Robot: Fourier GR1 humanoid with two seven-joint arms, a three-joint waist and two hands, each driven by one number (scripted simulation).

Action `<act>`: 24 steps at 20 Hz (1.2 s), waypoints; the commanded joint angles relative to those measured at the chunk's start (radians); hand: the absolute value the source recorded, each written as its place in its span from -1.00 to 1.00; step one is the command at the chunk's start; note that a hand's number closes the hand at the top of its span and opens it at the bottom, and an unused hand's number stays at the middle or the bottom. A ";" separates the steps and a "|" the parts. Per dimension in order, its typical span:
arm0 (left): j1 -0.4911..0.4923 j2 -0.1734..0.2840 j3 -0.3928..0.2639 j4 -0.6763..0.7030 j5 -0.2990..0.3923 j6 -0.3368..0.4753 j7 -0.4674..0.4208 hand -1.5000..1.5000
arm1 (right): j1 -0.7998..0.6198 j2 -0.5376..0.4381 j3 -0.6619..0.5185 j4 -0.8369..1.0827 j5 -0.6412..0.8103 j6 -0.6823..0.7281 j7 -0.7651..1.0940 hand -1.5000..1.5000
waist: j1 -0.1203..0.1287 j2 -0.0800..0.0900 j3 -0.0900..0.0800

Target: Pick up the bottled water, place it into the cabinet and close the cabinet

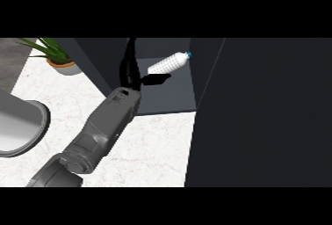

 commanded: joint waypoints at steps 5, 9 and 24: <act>0.058 -0.003 0.075 -0.118 0.071 -0.199 -0.166 1.00 | 0.021 -0.034 0.000 -0.079 -0.007 0.016 0.032 -1.00 | 0.016 -0.003 -0.001; 0.090 -0.003 0.070 -0.182 0.126 -0.325 -0.223 1.00 | -0.006 -0.012 0.040 -0.082 0.033 -0.004 0.088 -1.00 | 0.026 -0.014 -0.002; 0.323 -0.003 -0.124 -0.559 0.300 -0.640 -0.069 1.00 | 0.032 -0.050 -0.002 -0.083 0.073 -0.067 0.070 -1.00 | 0.093 -0.039 0.001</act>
